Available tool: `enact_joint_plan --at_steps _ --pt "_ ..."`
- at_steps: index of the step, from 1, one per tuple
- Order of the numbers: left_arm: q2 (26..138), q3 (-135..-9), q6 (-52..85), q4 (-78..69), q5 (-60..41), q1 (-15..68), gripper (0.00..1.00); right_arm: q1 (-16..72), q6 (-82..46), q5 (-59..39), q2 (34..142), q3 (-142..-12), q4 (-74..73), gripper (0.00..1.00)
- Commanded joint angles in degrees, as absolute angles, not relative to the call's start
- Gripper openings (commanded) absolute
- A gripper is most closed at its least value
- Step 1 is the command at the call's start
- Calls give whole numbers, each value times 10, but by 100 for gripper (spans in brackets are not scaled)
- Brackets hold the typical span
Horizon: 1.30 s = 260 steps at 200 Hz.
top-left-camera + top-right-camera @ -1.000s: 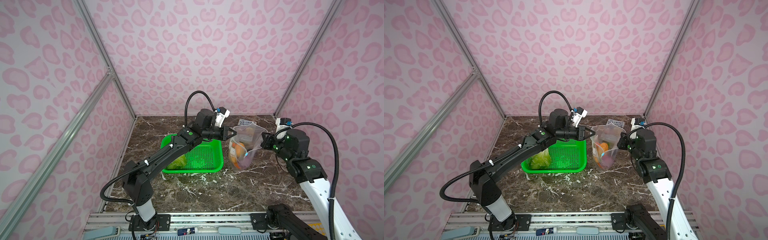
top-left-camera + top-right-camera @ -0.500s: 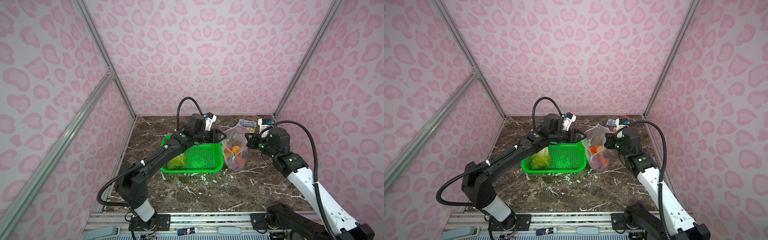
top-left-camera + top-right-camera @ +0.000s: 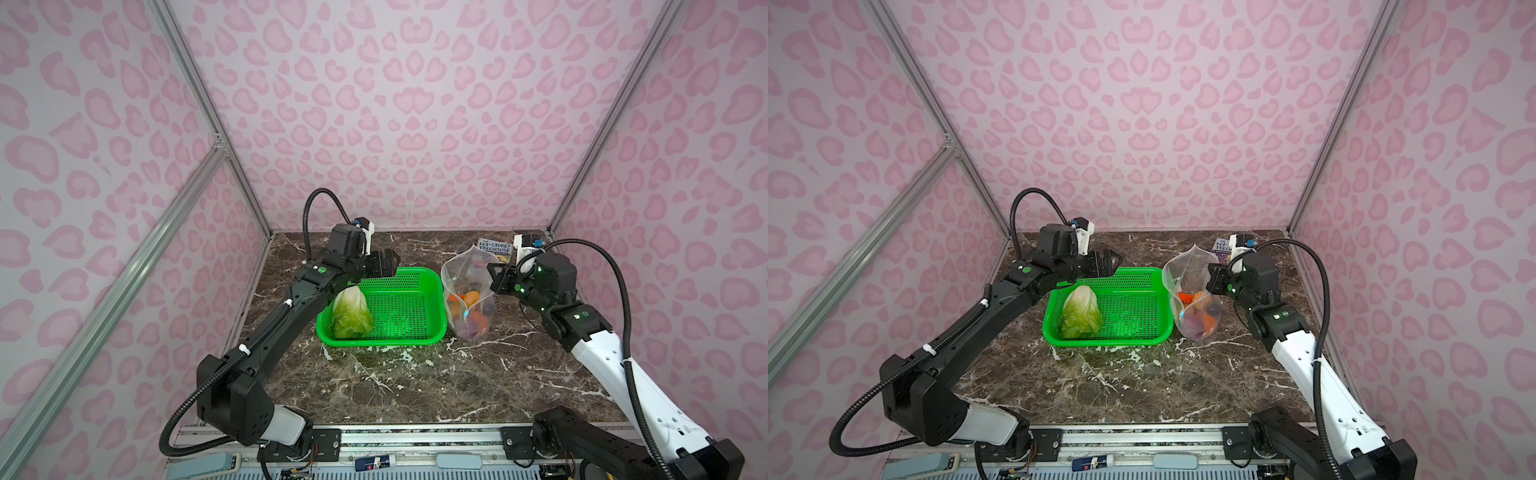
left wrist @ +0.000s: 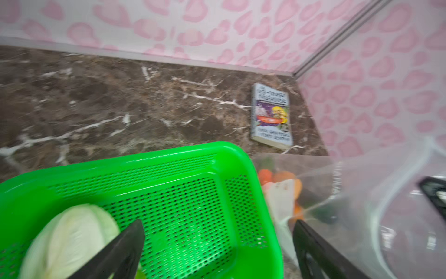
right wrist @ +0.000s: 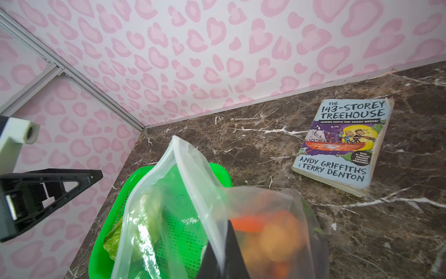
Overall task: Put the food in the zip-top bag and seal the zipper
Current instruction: 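Withdraw the left gripper from the bag back over the green basket, then lower the left gripper into the basket and close it on the lettuce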
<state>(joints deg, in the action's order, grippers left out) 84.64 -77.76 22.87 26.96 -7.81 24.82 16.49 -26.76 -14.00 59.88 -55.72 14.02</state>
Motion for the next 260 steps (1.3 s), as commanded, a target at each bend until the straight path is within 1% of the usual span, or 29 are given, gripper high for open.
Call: enact_joint_plan --at_steps 1,31,44,130,155,191,227,260 --pt "864 -779 180 358 28 238 98 165 -262 -142 597 -560 122 0" --pt "909 -790 171 402 103 232 97 166 -262 -142 598 -559 122 0" --pt "932 -799 174 420 121 228 98 166 -262 -143 599 -560 124 0" --pt "1017 -774 196 419 86 201 98 165 -262 -137 600 -559 131 0" --pt "1044 -774 201 417 62 194 98 166 -260 -136 600 -560 131 0" --pt "1065 -739 213 403 40 190 98 165 -255 -132 599 -559 134 0" --pt "1092 -731 218 392 7 189 98 165 -255 -131 600 -560 131 0" --pt "1095 -727 220 391 -8 189 98 166 -255 -128 600 -558 130 0"
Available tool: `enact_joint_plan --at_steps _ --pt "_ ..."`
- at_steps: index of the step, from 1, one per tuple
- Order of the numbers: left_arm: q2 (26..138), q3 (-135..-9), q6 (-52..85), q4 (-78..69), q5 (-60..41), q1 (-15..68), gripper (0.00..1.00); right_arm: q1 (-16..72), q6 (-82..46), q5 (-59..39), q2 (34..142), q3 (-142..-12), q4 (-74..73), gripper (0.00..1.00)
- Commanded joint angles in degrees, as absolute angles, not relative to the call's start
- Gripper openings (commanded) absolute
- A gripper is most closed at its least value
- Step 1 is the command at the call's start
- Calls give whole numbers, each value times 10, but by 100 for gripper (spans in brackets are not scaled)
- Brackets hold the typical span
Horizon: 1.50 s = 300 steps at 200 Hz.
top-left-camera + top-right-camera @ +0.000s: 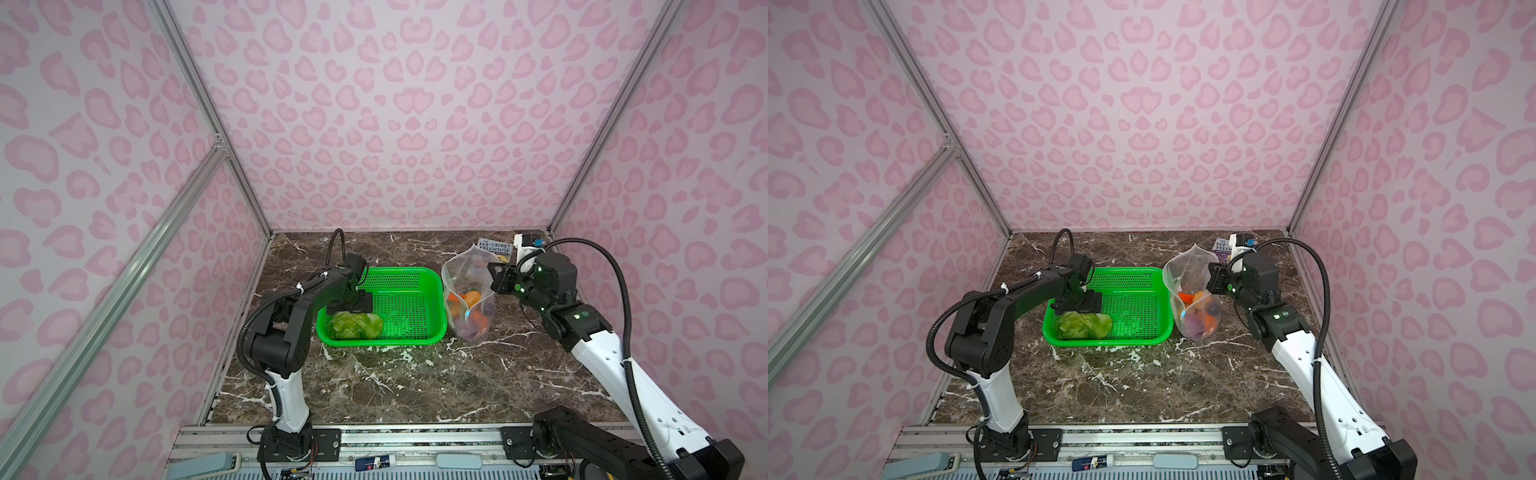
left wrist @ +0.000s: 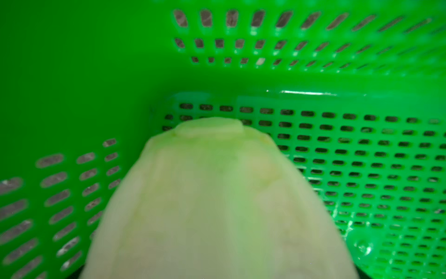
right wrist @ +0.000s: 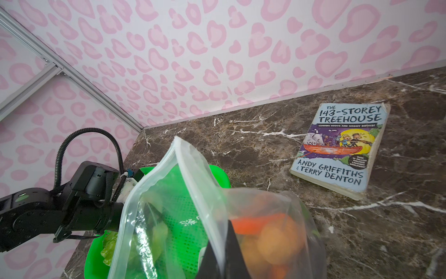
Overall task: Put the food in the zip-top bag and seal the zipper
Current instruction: 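Lower the left gripper into the basket and close it on the lettuce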
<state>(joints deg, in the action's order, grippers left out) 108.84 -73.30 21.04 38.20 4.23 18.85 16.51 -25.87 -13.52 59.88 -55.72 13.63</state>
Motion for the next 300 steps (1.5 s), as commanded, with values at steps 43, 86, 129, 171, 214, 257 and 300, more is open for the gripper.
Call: enact_joint_plan --at_steps 43,86,129,171,214,257,300 --pt "1055 -738 224 385 -49 200 98 165 -259 -129 604 -556 124 0" --pt "1053 -792 224 386 -82 245 98 167 -264 -130 602 -551 119 0" --pt "1060 -805 225 396 -68 249 98 166 -253 -117 587 -546 131 0" --pt "1060 -805 222 404 -64 249 98 166 -254 -120 587 -544 129 0" --pt "1025 -805 220 413 -48 249 98 166 -253 -118 589 -548 133 0" --pt "984 -799 211 427 -19 244 98 167 -258 -121 589 -550 132 0" --pt "973 -787 212 427 -23 238 98 166 -255 -119 590 -549 134 0"
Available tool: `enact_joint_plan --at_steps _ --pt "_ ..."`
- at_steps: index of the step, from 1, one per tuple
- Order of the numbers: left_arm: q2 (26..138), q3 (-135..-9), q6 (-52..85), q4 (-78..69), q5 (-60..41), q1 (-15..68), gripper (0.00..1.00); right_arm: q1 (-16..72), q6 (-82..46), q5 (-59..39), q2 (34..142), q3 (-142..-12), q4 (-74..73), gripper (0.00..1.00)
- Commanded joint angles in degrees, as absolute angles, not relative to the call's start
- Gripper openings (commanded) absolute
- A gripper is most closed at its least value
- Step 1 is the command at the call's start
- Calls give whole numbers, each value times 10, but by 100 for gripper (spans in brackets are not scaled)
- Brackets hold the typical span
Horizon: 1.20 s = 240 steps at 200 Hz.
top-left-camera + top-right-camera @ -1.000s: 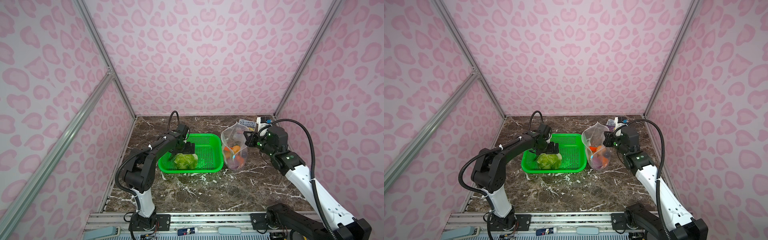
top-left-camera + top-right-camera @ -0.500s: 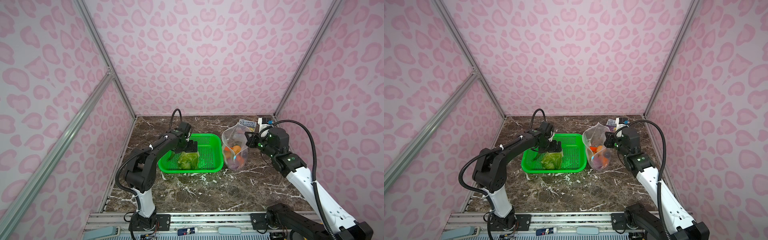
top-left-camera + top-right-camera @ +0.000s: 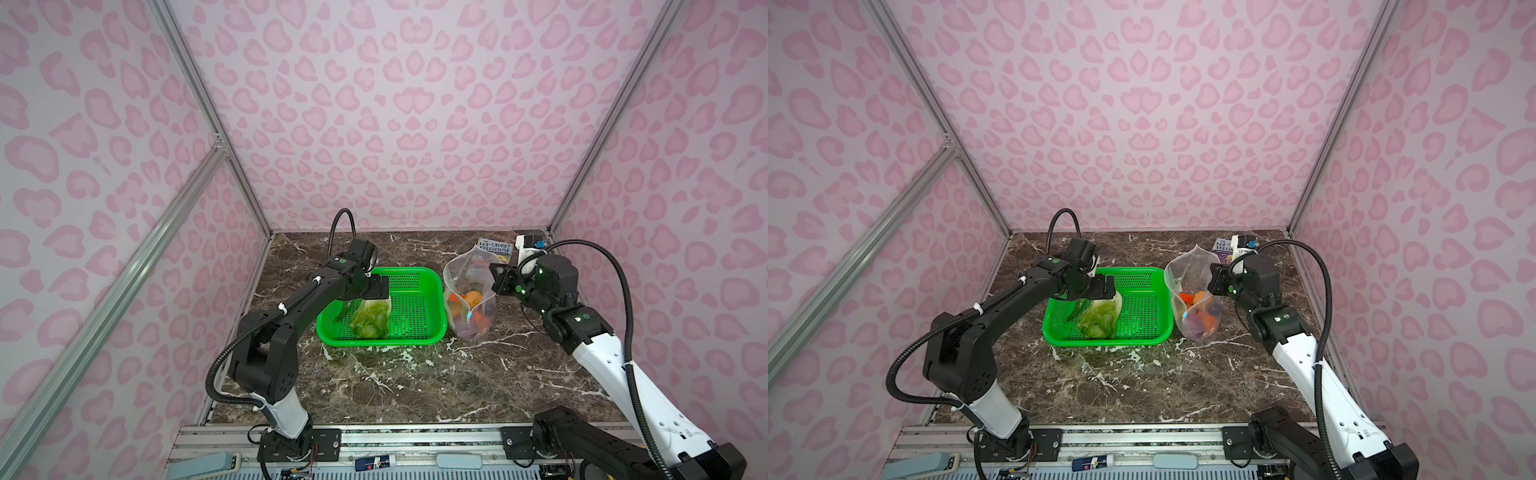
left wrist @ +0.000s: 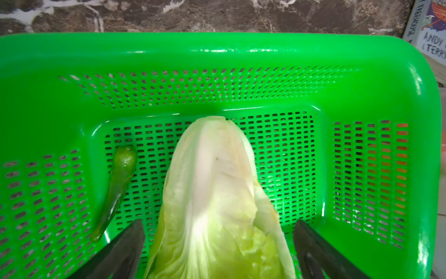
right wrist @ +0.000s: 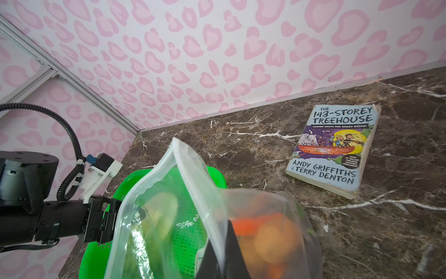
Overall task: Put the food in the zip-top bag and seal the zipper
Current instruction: 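Lower the left gripper into the basket and close it on the lettuce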
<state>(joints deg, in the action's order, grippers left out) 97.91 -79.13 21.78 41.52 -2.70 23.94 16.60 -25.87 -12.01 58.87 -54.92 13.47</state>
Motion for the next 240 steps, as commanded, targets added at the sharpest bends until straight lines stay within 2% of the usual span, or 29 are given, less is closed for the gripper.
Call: enact_joint_plan --at_steps 1,39,132,183,240 --pt "974 -787 212 427 -24 238 98 166 -255 -119 590 -549 134 0" --pt "983 -788 230 421 -52 246 98 167 -256 -122 592 -549 128 0" --pt "1065 -838 218 479 64 287 98 166 -247 -116 586 -549 137 0" --pt "1096 -828 210 464 15 289 98 167 -250 -112 585 -549 130 0" --pt "1119 -824 197 462 27 288 97 166 -250 -109 582 -547 134 0"
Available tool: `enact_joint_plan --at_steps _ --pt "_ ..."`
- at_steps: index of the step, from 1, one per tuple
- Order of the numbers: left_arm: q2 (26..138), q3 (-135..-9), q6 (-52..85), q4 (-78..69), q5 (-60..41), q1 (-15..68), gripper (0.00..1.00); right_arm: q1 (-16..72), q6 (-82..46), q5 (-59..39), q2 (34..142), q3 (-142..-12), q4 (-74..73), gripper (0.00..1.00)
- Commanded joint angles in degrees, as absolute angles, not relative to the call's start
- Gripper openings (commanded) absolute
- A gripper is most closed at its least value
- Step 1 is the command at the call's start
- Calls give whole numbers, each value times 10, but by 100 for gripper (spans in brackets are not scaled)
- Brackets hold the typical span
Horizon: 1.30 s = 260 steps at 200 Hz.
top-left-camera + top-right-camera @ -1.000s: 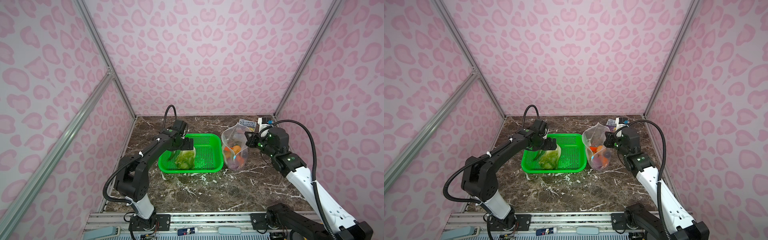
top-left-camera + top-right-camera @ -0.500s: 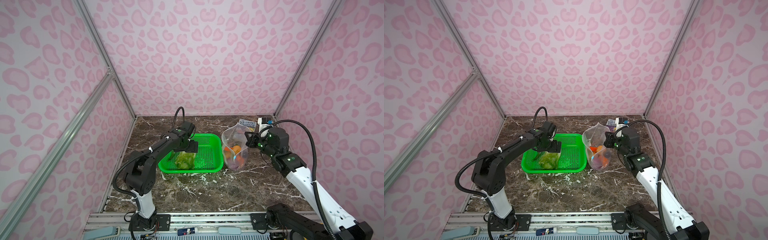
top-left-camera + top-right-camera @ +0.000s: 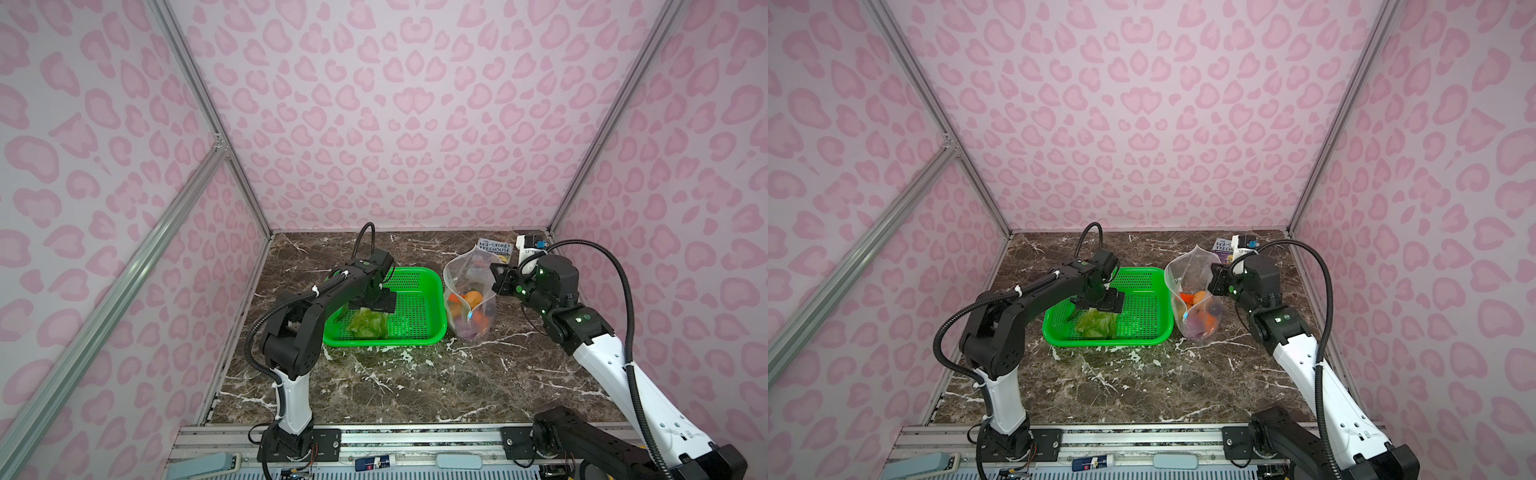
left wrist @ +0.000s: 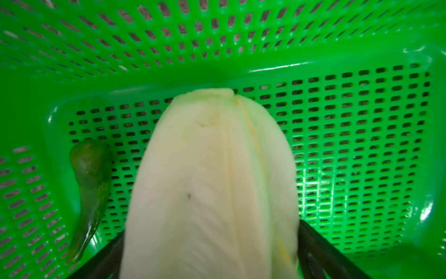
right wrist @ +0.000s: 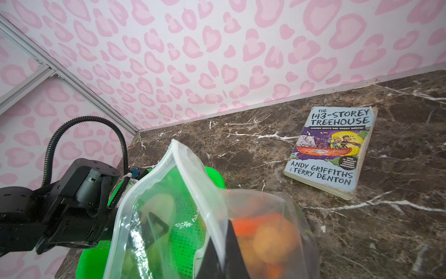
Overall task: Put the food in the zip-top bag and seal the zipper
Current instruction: 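Lower the left gripper into the basket and close it on the lettuce, then lift the lettuce with the left gripper and carry it toward the bag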
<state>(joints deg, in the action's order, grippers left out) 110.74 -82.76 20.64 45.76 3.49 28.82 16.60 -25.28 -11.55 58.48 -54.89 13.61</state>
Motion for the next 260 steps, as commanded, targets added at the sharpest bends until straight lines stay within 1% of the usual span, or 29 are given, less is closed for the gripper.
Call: enact_joint_plan --at_steps 1,37,44,58,73,83,93,105,135,165,175,219,260 --pt "1120 -825 197 462 27 288 98 166 -250 -109 582 -547 134 0" --pt "1132 -831 190 463 35 288 97 166 -250 -106 578 -548 138 0" --pt "1131 -831 189 463 35 288 100 167 -250 -105 578 -549 138 0" --pt "1128 -833 187 463 33 288 92 166 -250 -105 577 -549 138 0" --pt "1122 -834 185 464 32 289 82 166 -251 -106 578 -549 137 0" --pt "1113 -835 185 466 32 289 73 166 -252 -107 578 -550 136 0" --pt "1101 -835 185 466 33 288 65 167 -253 -110 579 -551 135 0" --pt "1084 -835 185 465 34 289 60 166 -255 -114 581 -552 134 0" --pt "1026 -839 190 464 36 289 56 166 -254 -125 588 -558 134 0" --pt "952 -844 197 436 -1 289 55 167 -251 -133 596 -569 140 0" --pt "926 -844 200 416 -22 289 55 166 -250 -133 598 -573 141 0" --pt "831 -831 231 271 -173 294 53 166 -256 -135 611 -577 136 0" --pt "775 -826 267 153 -253 333 51 166 -265 -136 625 -582 133 0"
